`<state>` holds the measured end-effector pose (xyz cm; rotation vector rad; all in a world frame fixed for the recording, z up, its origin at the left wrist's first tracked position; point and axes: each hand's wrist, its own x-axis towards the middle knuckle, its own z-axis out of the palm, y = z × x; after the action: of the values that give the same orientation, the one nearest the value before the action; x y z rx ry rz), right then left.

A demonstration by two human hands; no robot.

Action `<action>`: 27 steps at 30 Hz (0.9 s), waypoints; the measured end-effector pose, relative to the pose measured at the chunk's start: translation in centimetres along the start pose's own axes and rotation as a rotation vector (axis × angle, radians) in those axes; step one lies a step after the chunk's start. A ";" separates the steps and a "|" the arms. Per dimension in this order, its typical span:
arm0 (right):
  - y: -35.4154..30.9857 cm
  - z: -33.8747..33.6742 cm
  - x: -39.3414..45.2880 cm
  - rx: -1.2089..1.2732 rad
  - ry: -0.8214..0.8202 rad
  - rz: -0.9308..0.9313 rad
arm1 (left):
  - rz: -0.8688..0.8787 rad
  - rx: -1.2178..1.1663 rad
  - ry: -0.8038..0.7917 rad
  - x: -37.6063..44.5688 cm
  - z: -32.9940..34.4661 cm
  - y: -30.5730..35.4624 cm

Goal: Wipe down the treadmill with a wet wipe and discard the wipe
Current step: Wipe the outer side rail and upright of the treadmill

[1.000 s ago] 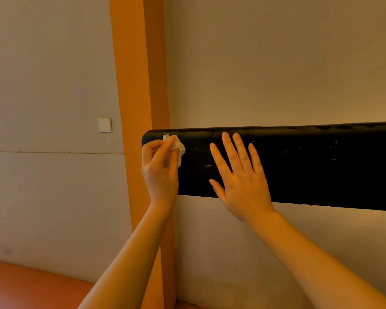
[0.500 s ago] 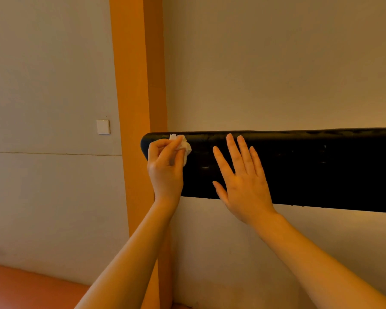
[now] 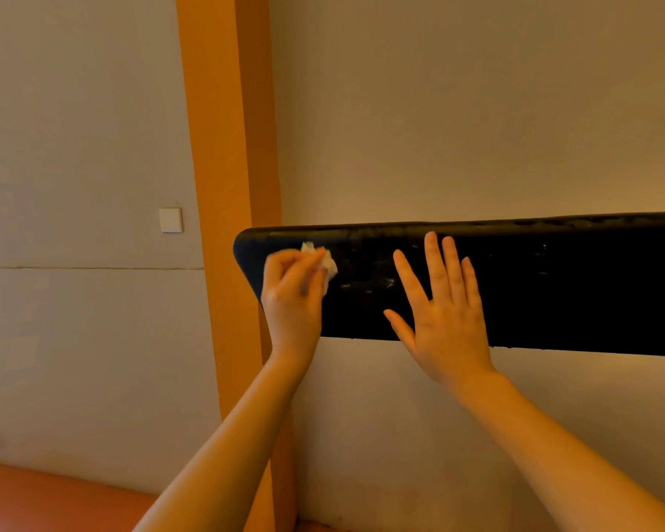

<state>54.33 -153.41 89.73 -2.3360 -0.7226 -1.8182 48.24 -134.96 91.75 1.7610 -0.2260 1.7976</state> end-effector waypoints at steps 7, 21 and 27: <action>0.0 0.2 -0.1 -0.004 0.010 -0.002 | 0.100 0.041 -0.081 -2.1 0.3 -0.3; 0.3 -0.1 -0.1 -0.023 -0.005 -0.021 | 0.018 0.004 0.051 0.9 0.9 0.7; 0.4 -0.2 0.0 -0.042 -0.022 -0.023 | 0.199 0.065 -0.261 -5.8 0.4 -0.8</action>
<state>54.33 -153.80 89.82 -2.3871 -0.7245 -1.8376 48.60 -136.24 86.08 2.0822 -0.4676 1.7202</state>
